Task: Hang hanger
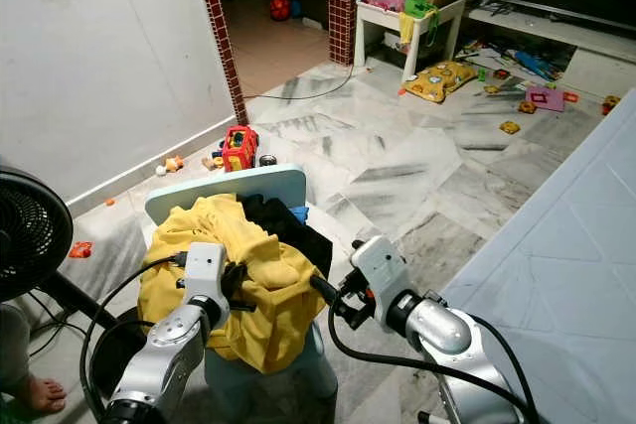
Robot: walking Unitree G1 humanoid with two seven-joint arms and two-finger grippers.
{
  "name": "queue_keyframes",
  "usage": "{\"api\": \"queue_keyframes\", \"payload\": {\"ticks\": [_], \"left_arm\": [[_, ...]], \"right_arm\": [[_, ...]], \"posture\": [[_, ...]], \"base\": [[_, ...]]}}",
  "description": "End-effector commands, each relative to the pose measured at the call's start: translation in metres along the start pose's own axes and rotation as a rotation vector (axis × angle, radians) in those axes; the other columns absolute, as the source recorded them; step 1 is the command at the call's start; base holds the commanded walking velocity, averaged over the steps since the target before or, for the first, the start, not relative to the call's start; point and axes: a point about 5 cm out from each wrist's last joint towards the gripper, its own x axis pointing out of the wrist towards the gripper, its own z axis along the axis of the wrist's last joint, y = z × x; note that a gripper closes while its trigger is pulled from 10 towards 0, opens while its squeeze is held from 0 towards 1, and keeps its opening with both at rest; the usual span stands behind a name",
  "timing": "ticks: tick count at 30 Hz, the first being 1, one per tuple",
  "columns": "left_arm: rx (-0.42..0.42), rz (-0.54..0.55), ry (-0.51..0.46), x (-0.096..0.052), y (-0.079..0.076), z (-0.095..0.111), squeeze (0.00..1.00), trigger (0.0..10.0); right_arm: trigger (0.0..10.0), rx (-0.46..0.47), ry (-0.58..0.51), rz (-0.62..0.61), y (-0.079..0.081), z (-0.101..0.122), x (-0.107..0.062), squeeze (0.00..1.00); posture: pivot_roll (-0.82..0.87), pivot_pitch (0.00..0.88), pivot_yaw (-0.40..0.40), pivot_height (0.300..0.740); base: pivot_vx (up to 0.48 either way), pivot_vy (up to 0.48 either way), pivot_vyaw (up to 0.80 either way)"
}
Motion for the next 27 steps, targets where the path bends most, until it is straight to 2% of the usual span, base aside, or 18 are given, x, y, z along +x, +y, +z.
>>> {"api": "queue_keyframes", "payload": {"ticks": [1,5,7,11,12,13,14,15,27], "left_arm": [[0.008,0.015,0.005,-0.007,0.004,0.002,0.00,0.0],[0.017,0.026,0.036,-0.014,0.006,-0.006,0.00,0.0],[0.032,0.035,0.081,-0.020,0.006,-0.014,0.00,0.0],[0.030,0.031,0.134,-0.021,0.006,-0.020,0.00,0.0],[0.015,0.024,0.154,-0.021,0.006,-0.021,0.00,10.0],[0.014,0.029,0.158,-0.021,0.006,-0.021,0.77,10.0],[0.015,0.031,0.157,-0.020,0.006,-0.020,0.77,10.0],[0.016,0.032,0.157,-0.020,0.007,-0.020,1.00,10.0],[0.078,0.047,0.175,-0.022,0.008,-0.019,1.00,10.0]], "right_arm": [[10.0,-0.017,-0.001,0.017,0.003,0.001,0.002,0.00],[10.0,-0.019,0.001,0.019,0.004,0.000,0.002,0.00],[10.0,-0.020,0.002,0.020,0.004,0.000,0.002,0.00],[10.0,-0.023,0.005,0.023,0.005,-0.001,0.002,0.00],[10.0,-0.025,0.008,0.026,0.006,-0.002,0.002,0.00],[10.0,-0.026,0.009,0.028,0.006,-0.002,0.002,0.00],[10.0,-0.026,0.009,0.028,0.006,-0.002,0.002,0.00],[10.0,-0.027,0.009,0.028,0.006,-0.002,0.002,0.00],[10.0,-0.038,0.014,0.030,0.007,-0.004,0.003,0.00]], "posture": [[-0.23,0.000,0.053,0.740],[-0.23,0.000,0.054,0.740],[-0.23,0.000,0.056,0.740],[-0.23,0.000,0.056,0.740],[-0.23,0.000,0.054,0.740],[-0.23,0.000,0.053,0.740],[-0.23,0.000,0.053,0.740],[-0.23,0.000,0.054,0.740],[-0.23,0.000,0.055,0.740]], "base": [[0.000,0.000,0.00],[0.000,0.000,0.00],[0.000,0.000,0.00],[0.000,0.000,0.00],[0.000,0.000,0.00],[0.000,0.000,0.00],[0.000,0.000,0.00],[0.000,0.000,0.00],[0.000,0.000,0.00]]}}
